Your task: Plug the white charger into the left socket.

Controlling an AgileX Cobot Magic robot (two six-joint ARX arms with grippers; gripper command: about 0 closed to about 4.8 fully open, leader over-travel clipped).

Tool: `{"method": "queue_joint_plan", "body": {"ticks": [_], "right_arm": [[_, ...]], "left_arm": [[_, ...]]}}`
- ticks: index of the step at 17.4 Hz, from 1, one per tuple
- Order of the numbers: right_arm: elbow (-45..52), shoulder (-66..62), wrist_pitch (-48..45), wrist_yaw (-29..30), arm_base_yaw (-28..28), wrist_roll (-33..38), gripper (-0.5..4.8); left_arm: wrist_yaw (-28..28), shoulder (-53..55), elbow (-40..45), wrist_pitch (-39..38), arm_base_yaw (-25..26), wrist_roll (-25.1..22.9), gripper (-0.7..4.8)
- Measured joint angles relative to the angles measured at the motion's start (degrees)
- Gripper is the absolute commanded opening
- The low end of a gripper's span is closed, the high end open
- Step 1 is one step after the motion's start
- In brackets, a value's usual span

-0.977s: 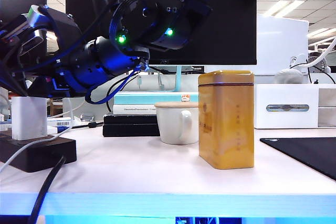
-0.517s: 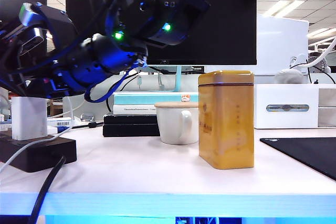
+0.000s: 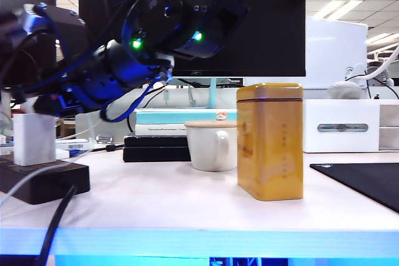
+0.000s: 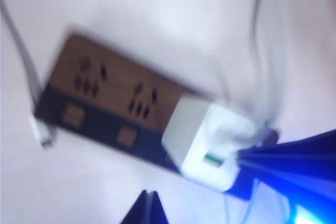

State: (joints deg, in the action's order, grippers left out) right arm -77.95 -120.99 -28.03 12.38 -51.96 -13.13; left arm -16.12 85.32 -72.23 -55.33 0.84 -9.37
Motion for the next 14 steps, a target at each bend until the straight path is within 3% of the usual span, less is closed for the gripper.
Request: {"method": "queue_joint_plan", "body": {"ticks": [7, 14], "right_arm": [[-0.57, 4.33, -3.41, -2.69, 0.50, 0.81, -0.05], [-0.52, 22.56, -2.38, -6.21, 4.33, 0.85, -0.05]], "left_arm": [[1.81, -1.36, -3.61, -0.94, -0.28, 0.39, -0.06], [0.74, -13.20, -15.67, 8.11, -0.28, 7.52, -0.06]]}}
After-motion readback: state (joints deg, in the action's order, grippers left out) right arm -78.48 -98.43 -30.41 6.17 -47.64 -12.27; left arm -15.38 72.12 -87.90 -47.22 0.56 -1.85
